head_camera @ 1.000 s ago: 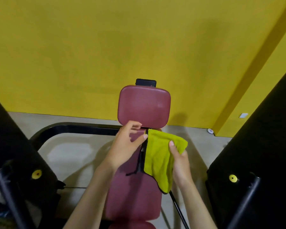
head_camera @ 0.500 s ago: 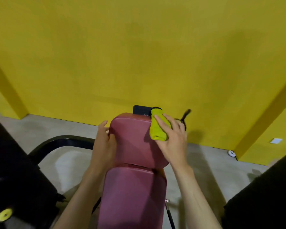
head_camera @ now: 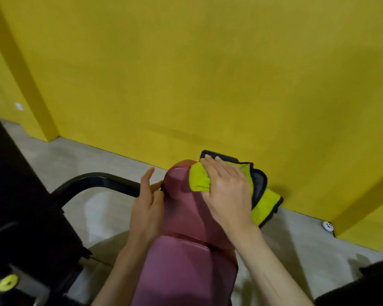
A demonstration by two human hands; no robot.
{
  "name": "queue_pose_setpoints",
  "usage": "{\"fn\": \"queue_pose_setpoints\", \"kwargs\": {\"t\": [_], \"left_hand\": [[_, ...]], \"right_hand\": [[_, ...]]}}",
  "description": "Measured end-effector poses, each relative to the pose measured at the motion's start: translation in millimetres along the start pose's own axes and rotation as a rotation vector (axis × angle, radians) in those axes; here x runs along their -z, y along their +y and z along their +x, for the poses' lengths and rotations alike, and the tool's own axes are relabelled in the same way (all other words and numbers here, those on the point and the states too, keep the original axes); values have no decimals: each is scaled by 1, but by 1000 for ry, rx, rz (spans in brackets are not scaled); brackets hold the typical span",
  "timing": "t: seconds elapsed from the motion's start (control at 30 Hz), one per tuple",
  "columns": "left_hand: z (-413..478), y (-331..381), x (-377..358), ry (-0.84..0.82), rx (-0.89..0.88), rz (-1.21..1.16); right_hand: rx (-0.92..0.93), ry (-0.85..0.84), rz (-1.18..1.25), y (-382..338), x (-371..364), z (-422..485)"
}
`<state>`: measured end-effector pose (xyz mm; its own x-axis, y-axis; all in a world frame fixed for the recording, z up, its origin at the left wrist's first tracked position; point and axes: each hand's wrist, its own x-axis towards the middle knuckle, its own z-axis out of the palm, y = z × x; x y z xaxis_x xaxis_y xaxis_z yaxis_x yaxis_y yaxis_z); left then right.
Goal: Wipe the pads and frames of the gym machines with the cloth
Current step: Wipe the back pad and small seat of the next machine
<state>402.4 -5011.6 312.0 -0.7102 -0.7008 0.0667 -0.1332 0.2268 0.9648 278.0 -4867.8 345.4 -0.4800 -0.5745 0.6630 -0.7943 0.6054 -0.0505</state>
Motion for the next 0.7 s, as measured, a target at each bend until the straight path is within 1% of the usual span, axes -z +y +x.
{"fn": "queue_pose_setpoints", "kwargs": {"t": [0.13,0.2,0.27,0.3,0.33,0.4,0.5,0.57,0.6,0.63,0.7], "left_hand": [[3,2,8,-30,7,-87],[4,2,14,-34,10,-111],[2,0,16,-40,1,-72],[0,-1,17,-51,-13,-51],[-2,-3,17,-64,-23,-34],[-8,-5,18,-82,-31,-14],[-18,-8,23,-114,-27,-9],[-20,-8,26,-135,-21,5],[-19,-7,27,-143,-18,12],[-19,-6,26,-150,-17,9],[-18,-3,26,-146,-14,9]], "right_hand": [[74,-170,-44,-66,-35,49],[134,-198,-89,-67,-40,52],[193,-179,-62,-52,-35,43],[194,-149,-44,-44,-28,36],[168,-113,-24,-36,-21,28],[53,-34,13,-17,-6,10],[-209,89,37,9,15,-22],[-355,168,28,6,21,-27],[-383,173,15,-4,17,-22],[-357,155,-1,-19,9,-12],[-204,77,7,-53,-10,13]]}}
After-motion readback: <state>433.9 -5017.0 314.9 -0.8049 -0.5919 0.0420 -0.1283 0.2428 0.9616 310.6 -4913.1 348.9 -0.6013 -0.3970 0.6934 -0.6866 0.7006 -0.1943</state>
